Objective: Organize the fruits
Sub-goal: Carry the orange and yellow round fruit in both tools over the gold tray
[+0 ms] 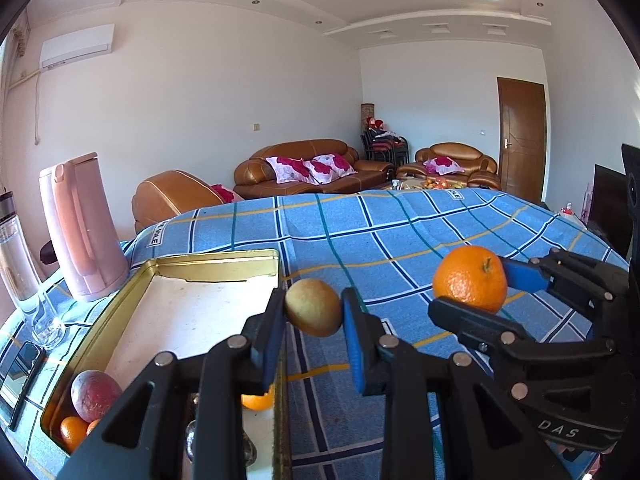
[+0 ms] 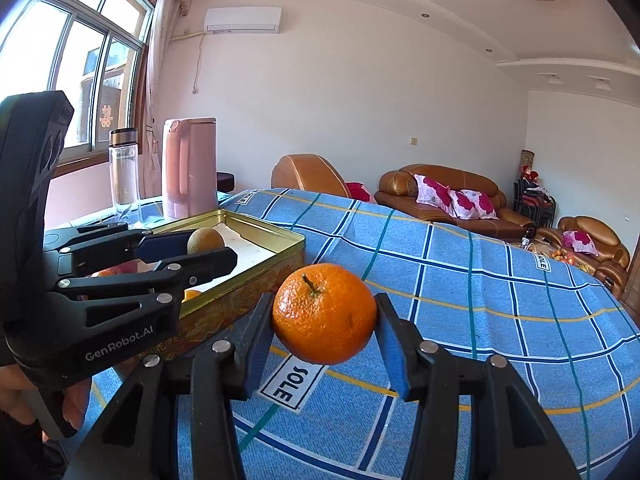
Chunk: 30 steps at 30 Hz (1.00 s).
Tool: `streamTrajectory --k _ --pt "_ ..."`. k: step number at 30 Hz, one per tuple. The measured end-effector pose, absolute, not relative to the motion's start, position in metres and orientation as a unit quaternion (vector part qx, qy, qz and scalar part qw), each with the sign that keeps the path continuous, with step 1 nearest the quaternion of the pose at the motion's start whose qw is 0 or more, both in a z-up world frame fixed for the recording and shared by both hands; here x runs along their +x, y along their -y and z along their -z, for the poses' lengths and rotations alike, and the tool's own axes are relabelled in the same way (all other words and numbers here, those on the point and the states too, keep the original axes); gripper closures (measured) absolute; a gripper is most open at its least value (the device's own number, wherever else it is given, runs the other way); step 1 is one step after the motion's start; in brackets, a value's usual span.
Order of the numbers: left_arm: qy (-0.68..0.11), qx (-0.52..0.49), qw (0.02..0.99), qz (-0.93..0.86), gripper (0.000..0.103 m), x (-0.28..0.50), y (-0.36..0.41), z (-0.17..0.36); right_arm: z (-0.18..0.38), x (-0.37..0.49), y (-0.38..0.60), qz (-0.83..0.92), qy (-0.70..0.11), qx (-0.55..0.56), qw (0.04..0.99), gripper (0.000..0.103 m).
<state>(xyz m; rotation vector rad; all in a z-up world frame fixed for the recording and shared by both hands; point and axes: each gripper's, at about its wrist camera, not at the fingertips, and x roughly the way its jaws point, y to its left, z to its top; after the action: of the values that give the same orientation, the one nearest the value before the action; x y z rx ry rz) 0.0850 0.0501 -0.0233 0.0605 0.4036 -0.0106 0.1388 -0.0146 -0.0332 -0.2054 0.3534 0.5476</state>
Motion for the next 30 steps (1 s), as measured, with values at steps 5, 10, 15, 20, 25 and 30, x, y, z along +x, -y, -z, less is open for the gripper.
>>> streamTrajectory --k 5,10,15,20,25,30 --pt "-0.203 0.024 0.979 -0.004 0.074 0.081 -0.060 0.023 0.032 0.136 0.006 -0.280 -0.175 -0.099 0.939 0.052" --pt "-0.198 0.019 0.980 -0.015 0.074 0.074 -0.072 0.020 0.030 0.133 -0.002 -0.292 -0.175 -0.096 0.935 0.052" --pt "-0.195 0.016 0.980 -0.025 0.074 0.069 -0.082 0.018 0.029 0.130 -0.010 -0.301 -0.175 -0.099 0.932 0.052" --pt "-0.196 0.013 0.980 -0.040 0.074 0.067 -0.095 0.018 0.028 0.128 -0.021 -0.314 -0.176 -0.101 0.928 0.052" --pt "-0.197 0.009 0.979 -0.054 0.074 0.065 -0.109 0.020 0.027 0.126 -0.035 -0.329 -0.175 -0.107 0.922 0.052" --pt "-0.196 0.005 0.978 -0.069 0.074 0.060 -0.123 0.019 0.025 0.124 -0.052 -0.341 -0.172 -0.115 0.917 0.052"
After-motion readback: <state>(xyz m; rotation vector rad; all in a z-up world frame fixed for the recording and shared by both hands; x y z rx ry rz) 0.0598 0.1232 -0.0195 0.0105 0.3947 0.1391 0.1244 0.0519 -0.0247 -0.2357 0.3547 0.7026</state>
